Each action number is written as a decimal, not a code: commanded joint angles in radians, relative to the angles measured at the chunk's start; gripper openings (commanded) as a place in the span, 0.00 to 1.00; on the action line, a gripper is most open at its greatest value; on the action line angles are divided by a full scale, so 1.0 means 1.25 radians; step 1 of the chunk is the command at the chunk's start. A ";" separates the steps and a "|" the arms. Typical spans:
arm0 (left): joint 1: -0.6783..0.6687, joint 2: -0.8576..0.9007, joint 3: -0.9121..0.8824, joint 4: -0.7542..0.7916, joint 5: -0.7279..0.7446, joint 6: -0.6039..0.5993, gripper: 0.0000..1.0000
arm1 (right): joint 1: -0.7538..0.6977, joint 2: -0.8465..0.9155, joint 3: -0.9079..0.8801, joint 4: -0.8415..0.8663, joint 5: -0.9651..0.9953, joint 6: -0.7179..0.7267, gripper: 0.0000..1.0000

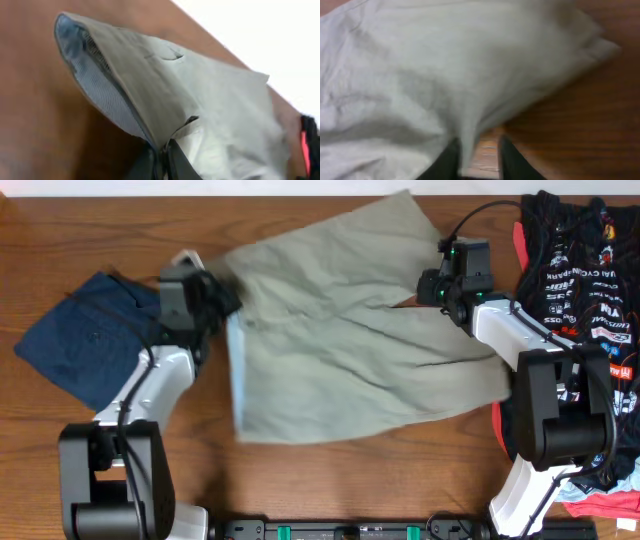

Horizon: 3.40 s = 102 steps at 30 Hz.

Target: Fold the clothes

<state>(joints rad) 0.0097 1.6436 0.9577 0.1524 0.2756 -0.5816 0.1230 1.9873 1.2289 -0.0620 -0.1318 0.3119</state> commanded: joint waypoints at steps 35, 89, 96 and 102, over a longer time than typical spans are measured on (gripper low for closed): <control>0.014 -0.211 -0.173 -0.859 0.001 -0.054 0.98 | -0.134 -0.189 -0.123 -0.738 -0.159 0.274 0.99; 0.014 -0.403 -0.339 -0.796 0.157 0.074 0.06 | -0.164 -0.403 -0.383 -0.493 -0.121 0.185 0.01; 0.014 -0.624 -0.305 -0.960 0.157 0.088 0.06 | -0.203 -0.583 -0.328 -0.611 -0.047 0.153 0.01; 0.014 -0.830 -0.258 -1.069 0.157 0.088 0.06 | -0.221 -0.728 -0.286 -0.657 -0.008 0.106 0.01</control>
<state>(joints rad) 0.0250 0.6903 0.5900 -1.1534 0.4866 -0.4919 -0.1154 1.1351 0.8261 -0.8829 -0.2260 0.5041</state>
